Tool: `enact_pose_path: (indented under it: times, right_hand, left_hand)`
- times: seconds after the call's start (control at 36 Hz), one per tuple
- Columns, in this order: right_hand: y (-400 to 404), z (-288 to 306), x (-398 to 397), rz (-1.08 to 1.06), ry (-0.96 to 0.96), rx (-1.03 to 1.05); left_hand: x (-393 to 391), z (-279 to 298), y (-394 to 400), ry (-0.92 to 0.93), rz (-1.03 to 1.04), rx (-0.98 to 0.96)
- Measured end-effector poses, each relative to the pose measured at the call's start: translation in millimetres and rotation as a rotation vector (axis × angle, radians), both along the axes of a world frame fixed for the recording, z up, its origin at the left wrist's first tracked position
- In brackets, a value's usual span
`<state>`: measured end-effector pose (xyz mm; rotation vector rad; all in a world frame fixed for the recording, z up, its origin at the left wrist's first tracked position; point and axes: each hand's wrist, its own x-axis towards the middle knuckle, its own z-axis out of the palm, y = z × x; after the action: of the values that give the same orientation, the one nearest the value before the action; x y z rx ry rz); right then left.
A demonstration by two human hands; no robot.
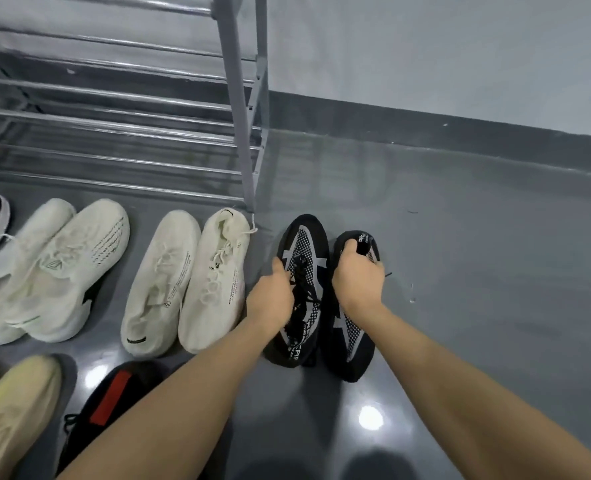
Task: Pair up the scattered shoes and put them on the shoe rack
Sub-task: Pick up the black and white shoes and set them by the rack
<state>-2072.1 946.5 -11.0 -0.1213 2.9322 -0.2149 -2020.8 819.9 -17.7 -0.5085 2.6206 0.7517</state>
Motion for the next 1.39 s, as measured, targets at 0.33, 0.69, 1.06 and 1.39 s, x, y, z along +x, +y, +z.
enact_pose_path:
  times: [0.33,0.69,1.06,1.39]
  right_hand:
    - [1.1,-31.7,6.8,-0.001,-0.064,-0.023]
    - [-6.9,66.3,29.9,0.295,-0.001,0.015]
    - [-44.6,324.0,66.6,0.187,-0.290,-0.179]
    - [-113.7,556.3,126.5,0.283,-0.284,-0.298]
  left_hand:
    - [0.0,-17.5,5.1,-0.086,-0.078,0.008]
    - [10.9,83.5,-9.4,0.107,-0.143,-0.024]
    - [68.2,339.6,-60.9,0.094,0.032,0.091]
    - [150.1,565.5,-128.4,0.111,0.223,0.156]
